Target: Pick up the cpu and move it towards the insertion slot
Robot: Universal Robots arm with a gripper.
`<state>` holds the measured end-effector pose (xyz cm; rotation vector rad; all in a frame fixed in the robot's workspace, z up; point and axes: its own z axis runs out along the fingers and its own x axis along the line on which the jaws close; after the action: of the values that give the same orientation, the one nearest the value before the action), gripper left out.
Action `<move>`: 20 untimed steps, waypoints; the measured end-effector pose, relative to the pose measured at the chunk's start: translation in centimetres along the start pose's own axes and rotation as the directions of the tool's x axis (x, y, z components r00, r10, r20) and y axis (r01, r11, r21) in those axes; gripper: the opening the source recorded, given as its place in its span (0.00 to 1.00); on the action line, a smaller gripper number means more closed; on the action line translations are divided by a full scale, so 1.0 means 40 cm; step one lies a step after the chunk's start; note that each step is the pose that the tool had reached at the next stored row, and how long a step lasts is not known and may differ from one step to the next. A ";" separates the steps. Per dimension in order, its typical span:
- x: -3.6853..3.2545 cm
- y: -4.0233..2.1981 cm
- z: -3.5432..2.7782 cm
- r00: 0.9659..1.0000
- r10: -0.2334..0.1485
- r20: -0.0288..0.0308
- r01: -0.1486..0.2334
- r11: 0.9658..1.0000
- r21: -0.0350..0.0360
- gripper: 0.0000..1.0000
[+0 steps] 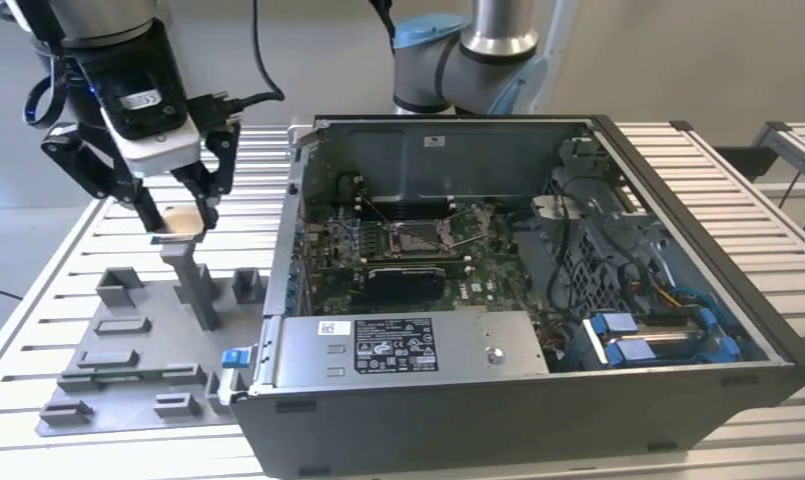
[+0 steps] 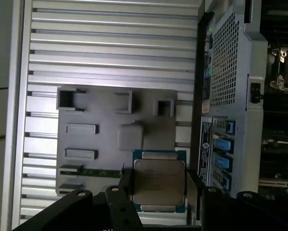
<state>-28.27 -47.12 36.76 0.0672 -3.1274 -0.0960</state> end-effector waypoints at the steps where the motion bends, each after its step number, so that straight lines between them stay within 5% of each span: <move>1: -0.007 0.000 0.000 1.000 -0.001 0.000 0.001 1.000 0.000 0.00; 11: -0.063 -0.002 0.000 1.000 -0.006 0.015 0.006 1.000 0.001 0.00; 20: -0.149 -0.006 0.001 1.000 -0.007 0.018 0.007 1.000 0.001 0.00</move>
<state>-22.33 -47.10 36.62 0.0772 -3.1456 -0.0960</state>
